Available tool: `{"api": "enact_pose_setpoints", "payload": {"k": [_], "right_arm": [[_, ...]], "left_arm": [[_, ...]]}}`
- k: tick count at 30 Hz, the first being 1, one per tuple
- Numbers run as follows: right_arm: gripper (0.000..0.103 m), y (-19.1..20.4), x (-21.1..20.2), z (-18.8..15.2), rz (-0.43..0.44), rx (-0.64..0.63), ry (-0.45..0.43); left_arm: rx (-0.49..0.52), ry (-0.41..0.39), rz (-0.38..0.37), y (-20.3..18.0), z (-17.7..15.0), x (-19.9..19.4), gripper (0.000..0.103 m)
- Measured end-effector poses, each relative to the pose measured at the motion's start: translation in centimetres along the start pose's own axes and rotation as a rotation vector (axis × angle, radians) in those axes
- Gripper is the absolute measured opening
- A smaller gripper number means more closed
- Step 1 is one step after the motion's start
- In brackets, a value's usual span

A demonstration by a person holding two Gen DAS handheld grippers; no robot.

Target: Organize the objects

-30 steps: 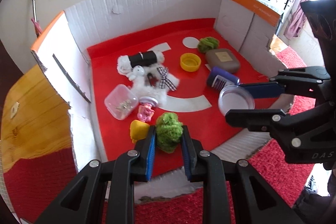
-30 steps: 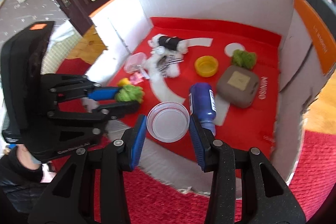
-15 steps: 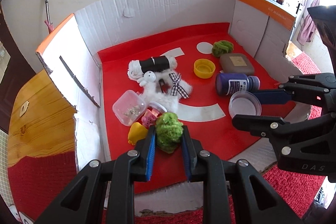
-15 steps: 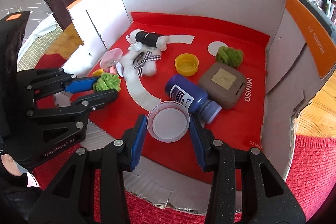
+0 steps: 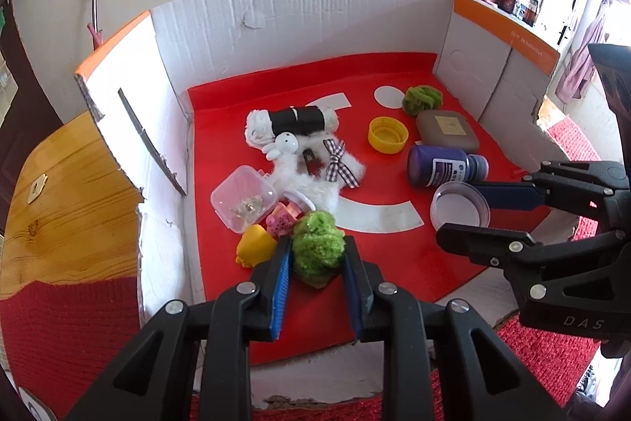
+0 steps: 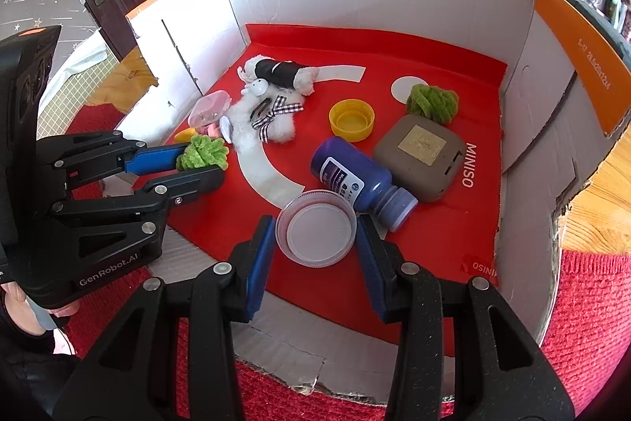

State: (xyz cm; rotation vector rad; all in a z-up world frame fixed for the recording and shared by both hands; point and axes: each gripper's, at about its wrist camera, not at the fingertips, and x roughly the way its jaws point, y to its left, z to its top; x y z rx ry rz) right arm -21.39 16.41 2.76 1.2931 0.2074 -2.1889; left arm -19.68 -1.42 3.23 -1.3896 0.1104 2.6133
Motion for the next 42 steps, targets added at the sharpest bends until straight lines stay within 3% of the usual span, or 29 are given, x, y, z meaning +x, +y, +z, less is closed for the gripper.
{"api": "enact_pose_setpoints", "payload": {"k": [7,10,14,19,23,32,42], "right_arm": [[0.041,0.1,-0.4,-0.3,0.009,0.009,-0.028],[0.048,0.2,-0.7,-0.4,0.008,0.011,-0.045],[0.048,0.2,-1.4,-0.7,0.006,0.018,-0.071],[0.049,0.1,-2.3,-1.1,-0.01,0.028,-0.111],[0.058,0.2,-3.2,-1.7,-0.026,0.042,-0.159],[0.066,1.2,-5.5,-3.1,-0.124,0.055,-0.29],[0.079,1.8,-6.0,-3.9,-0.2,0.064,-0.359]], "left_arm": [[-0.006,-0.024,0.021,0.1,-0.4,-0.4,0.037],[0.001,-0.037,0.032,-0.3,-0.6,-0.5,0.041],[-0.001,-0.063,0.047,-0.5,-0.7,-1.0,0.046],[-0.016,-0.121,0.078,-0.7,-1.0,-2.5,0.059],[-0.036,-0.163,0.105,-0.7,-1.4,-3.4,0.062],[-0.085,-0.196,0.141,-0.7,-2.5,-4.0,0.065],[-0.089,-0.253,0.179,-1.2,-3.3,-5.4,0.084]]}}
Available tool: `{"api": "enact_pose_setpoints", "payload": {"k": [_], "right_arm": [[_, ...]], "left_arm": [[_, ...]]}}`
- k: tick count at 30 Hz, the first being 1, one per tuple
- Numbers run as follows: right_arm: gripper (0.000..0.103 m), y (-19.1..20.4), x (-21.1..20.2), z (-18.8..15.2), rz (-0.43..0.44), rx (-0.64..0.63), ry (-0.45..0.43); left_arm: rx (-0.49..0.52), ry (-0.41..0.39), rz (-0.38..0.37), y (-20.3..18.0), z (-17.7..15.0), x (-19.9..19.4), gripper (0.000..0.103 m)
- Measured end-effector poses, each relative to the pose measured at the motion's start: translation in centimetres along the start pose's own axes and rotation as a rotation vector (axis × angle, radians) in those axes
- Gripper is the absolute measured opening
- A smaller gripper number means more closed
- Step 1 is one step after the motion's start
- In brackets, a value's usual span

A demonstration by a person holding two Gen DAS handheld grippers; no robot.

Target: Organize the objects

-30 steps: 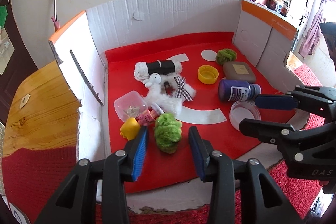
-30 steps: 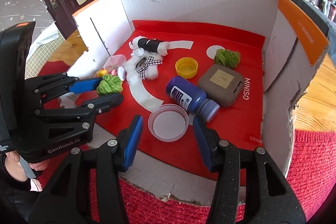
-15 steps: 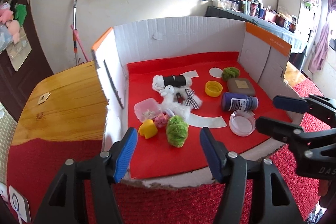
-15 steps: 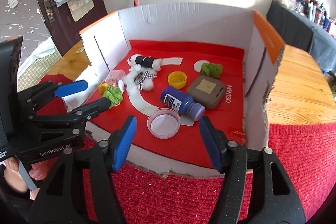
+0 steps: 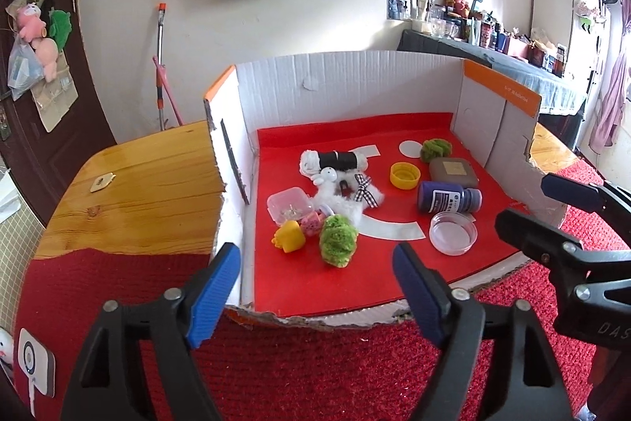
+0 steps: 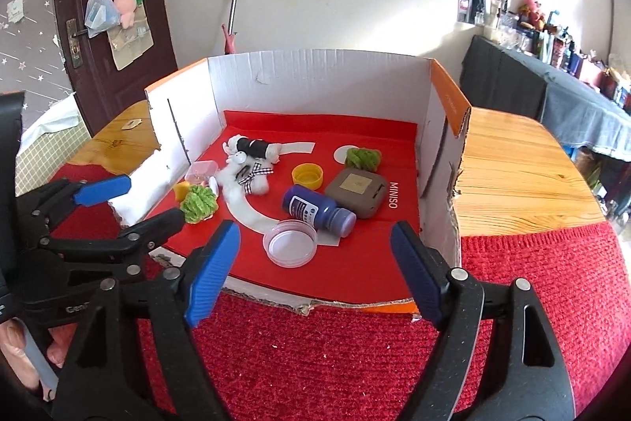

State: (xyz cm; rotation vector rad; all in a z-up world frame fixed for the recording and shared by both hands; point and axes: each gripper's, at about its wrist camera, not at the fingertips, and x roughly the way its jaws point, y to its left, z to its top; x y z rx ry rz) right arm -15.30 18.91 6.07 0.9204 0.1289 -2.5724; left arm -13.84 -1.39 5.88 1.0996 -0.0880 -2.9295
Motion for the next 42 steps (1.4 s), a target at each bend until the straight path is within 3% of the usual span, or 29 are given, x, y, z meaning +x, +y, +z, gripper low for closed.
{"api": "enact_pose_setpoints", "payload": {"k": [5,9,14,24,42], "right_arm": [[0.087,-0.1,-0.2,-0.3,-0.023,0.004,-0.016],[0.09,-0.1,-0.2,-0.5,-0.024,0.003,-0.016],[0.098,0.0,-0.1,-0.7,-0.028,0.004,-0.018],[0.102,0.1,-0.1,-0.8,-0.031,-0.001,-0.018],[0.103,0.8,-2.9,-2.7,0.018,0.022,-0.054]], "left_arm": [[-0.012,-0.009,0.005,0.3,-0.1,-0.2,0.091],[-0.027,-0.015,0.008,0.5,-0.3,-0.2,0.103],[-0.041,-0.012,0.008,0.7,-0.5,-0.2,0.103],[-0.055,-0.012,0.003,1.0,-0.7,-0.2,0.103],[-0.078,0.012,-0.042,0.7,-2.6,-2.2,0.103]]}}
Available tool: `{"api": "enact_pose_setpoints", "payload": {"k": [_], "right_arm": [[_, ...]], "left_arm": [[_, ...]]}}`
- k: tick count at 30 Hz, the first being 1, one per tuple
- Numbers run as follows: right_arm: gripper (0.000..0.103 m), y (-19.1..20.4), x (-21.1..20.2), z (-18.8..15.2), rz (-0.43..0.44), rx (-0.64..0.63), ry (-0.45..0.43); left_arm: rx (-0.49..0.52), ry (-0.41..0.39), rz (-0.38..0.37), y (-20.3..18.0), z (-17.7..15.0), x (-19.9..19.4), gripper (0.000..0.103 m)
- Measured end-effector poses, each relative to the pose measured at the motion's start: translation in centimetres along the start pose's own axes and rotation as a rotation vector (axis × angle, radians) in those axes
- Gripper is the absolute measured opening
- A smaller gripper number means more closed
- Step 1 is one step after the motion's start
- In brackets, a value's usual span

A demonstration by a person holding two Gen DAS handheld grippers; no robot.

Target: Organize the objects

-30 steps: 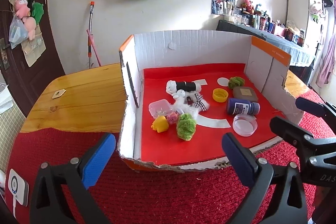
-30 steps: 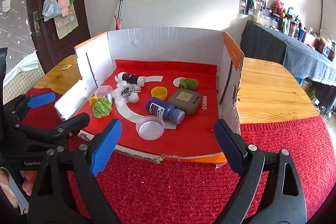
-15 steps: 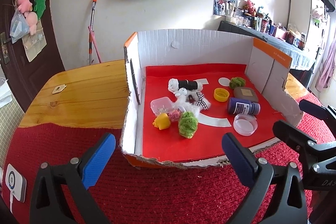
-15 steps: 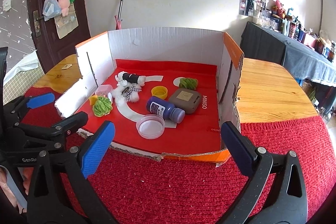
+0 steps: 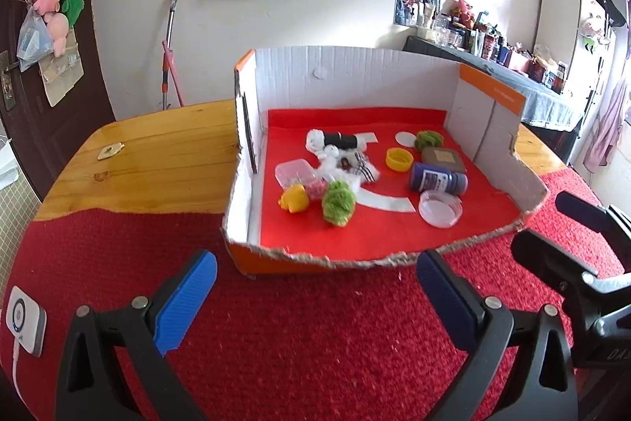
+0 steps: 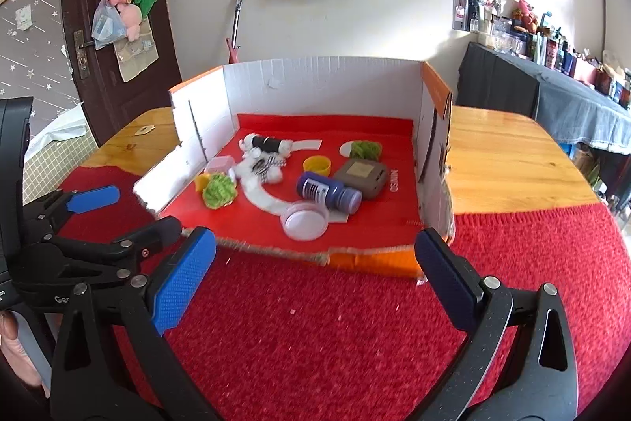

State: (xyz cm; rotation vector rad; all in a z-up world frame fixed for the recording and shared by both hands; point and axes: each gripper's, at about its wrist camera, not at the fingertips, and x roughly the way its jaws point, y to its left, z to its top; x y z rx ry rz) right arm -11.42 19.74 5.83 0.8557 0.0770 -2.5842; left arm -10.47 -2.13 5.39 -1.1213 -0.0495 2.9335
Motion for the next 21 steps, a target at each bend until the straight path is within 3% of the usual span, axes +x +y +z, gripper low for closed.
{"api": "enact_pose_setpoints", "payload": {"k": [13,21], "right_arm": [[0.103,-0.8,0.7,-3.5,-0.007,0.047,0.063],[0.103,-1.3,1.2,-4.0,-0.014,0.063,0.082]], "left_arm": [[-0.01,0.06,-0.018,-0.6,-2.5,0.6,0.103],[-0.023,0.14,-0.01,-0.6,-3.6,2.1,0.103]]}}
